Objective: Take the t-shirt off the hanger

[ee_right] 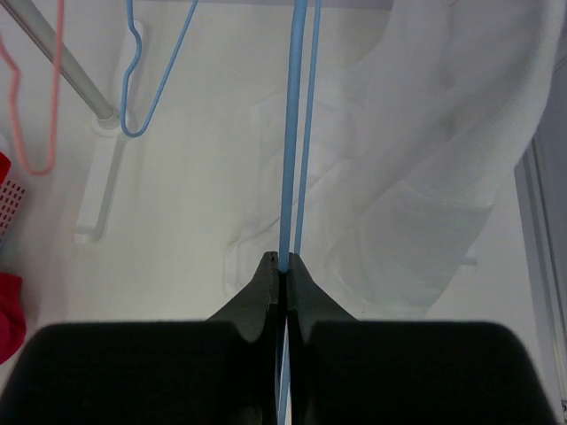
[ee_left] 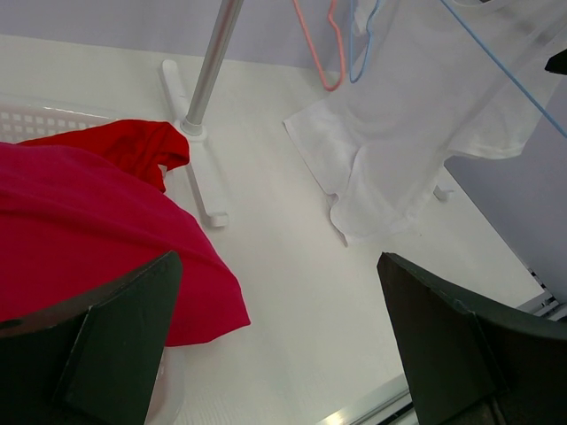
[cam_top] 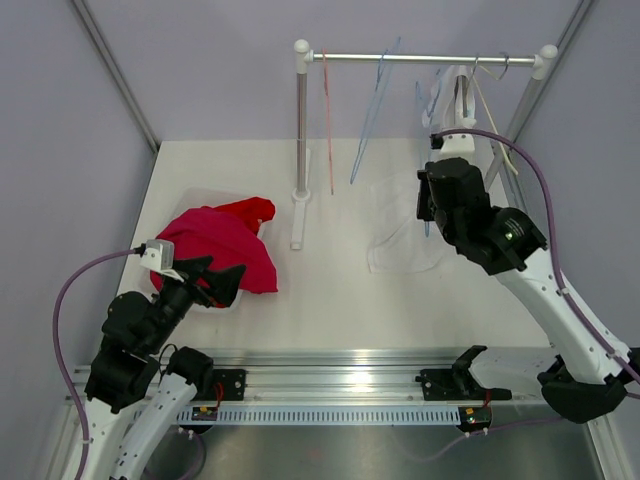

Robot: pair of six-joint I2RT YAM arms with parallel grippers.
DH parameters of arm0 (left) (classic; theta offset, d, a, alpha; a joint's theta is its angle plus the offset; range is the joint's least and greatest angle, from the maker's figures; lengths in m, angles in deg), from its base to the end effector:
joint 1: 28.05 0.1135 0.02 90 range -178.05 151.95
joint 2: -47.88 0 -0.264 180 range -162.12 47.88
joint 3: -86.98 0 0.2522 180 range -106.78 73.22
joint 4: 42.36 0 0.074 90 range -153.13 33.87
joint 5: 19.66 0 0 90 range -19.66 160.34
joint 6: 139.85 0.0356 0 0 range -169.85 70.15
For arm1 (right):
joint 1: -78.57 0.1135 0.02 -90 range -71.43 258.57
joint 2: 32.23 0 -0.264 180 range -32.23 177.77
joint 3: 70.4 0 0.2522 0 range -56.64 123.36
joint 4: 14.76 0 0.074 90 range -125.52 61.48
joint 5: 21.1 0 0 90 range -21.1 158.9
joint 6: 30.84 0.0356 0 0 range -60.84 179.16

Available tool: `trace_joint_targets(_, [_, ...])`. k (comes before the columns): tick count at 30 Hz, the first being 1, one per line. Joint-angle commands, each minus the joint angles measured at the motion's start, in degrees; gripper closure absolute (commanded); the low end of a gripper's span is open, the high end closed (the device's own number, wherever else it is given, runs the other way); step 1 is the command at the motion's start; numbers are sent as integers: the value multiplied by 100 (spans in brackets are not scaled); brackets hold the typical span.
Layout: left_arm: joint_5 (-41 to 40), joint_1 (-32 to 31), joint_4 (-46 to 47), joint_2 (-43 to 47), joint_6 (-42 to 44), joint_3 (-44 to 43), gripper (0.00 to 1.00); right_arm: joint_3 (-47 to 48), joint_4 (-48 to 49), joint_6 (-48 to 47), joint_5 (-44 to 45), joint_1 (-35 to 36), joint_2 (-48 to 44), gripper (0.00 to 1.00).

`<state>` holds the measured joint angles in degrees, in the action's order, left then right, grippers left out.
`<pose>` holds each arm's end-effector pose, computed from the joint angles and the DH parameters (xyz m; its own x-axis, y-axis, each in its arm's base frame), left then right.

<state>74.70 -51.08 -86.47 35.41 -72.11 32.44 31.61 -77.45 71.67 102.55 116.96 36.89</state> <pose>0.0531 -0.0255 0.3356 -0.2046 -0.3235 -0.9239 0.4133 0.8270 -0.3811 0.1907 0.1259 0.4456 -0.4106 -0.0953 -0.9068 -0.0524 0.9953 -0.0809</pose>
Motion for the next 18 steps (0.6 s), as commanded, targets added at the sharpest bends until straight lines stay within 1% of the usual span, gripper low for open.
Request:
trace_joint_targets(1, [109, -53, 178, 52, 90, 8, 1, -62, -20, 356, -315, -51, -689, 100])
trace_joint_targets(4, [135, -70, 178, 17, 55, -1, 1, -106, -3, 191, -131, -51, -839, 100])
trace_joint_targets(7, [144, -70, 178, 34, 55, 8, 1, -10, 85, -203, 62, -77, -594, 100])
trace_joint_targets(8, [127, -70, 187, 51, 55, 17, 1, 43, 207, -319, 54, -147, -341, 100])
trace_joint_targets(10, [118, -70, 178, 60, 73, 17, 1, 26, 514, -634, -147, -437, -172, 100])
trace_joint_targets(11, [118, -70, 170, 69, 90, 17, 1, 43, 794, -714, -453, -534, -41, 100])
trace_joint_targets(12, [118, -70, 170, 61, 90, 26, 1, 96, 875, -776, -612, -648, 22, 100])
trace_joint_targets(14, [118, -70, 170, 69, 99, 34, 1, 279, 1060, -970, -850, -684, 179, 100])
trace_joint_targets(18, [170, -79, 170, 52, 99, 17, 1, 658, 1069, -1093, -1000, -763, 514, 100])
